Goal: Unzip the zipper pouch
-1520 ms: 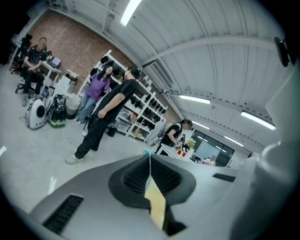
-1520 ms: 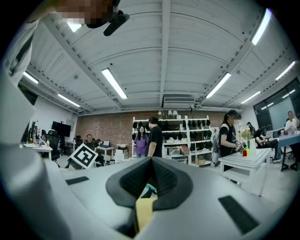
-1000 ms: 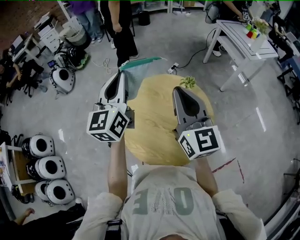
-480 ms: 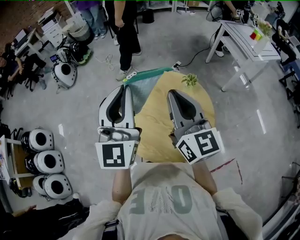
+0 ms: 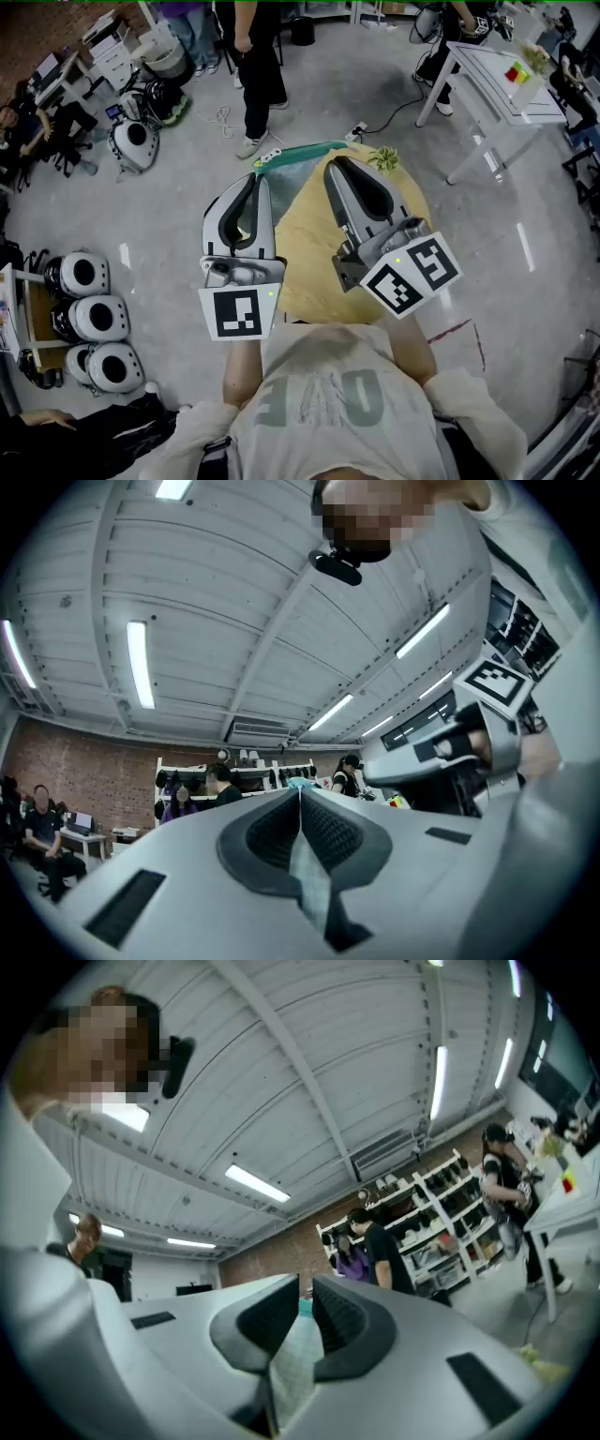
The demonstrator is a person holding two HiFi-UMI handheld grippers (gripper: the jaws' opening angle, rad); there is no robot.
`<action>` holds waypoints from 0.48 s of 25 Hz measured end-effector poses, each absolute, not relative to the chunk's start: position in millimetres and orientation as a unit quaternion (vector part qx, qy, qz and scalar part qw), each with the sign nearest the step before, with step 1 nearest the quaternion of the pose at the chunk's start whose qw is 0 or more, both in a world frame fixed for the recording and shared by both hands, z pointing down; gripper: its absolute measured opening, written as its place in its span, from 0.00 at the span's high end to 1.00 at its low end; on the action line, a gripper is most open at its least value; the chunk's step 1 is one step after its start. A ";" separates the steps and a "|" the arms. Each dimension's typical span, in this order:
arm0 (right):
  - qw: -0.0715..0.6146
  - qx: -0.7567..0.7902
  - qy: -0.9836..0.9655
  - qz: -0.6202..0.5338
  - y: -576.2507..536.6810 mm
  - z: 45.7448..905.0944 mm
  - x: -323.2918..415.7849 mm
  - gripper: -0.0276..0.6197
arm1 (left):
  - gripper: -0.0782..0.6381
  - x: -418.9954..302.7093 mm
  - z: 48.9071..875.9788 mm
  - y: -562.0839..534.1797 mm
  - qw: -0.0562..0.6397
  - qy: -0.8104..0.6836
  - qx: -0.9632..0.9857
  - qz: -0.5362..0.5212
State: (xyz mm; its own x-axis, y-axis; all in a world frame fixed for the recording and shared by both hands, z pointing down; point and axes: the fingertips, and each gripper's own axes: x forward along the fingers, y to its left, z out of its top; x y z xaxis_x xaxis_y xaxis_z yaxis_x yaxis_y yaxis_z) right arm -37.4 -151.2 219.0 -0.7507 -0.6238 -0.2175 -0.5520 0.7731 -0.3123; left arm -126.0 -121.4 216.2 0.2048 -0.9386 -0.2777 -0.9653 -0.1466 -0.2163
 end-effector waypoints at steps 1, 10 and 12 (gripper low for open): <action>0.169 -0.290 0.931 -0.145 -153.1 213.4 -42.9 0.90 | 0.85 -124.0 217.8 -121.2 0.179 0.629 -0.756 0.033; 0.224 -0.145 0.902 -0.339 -164.2 212.4 -73.1 0.68 | 0.85 -104.2 239.2 -121.5 0.245 0.609 -0.753 -0.051; 0.233 -0.131 0.892 -0.364 -164.8 214.2 -74.5 0.71 | 0.85 -99.0 240.7 -123.3 0.266 0.603 -0.749 -0.070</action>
State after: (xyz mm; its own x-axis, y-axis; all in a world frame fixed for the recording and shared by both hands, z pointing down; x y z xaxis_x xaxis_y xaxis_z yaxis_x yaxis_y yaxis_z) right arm -74.5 -164.8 214.2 -0.8569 -0.4039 -0.3204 -0.0642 0.7002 -0.7111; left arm -99.0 -123.3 240.7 0.2630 -0.9402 -0.2165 -0.8657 -0.1309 -0.4832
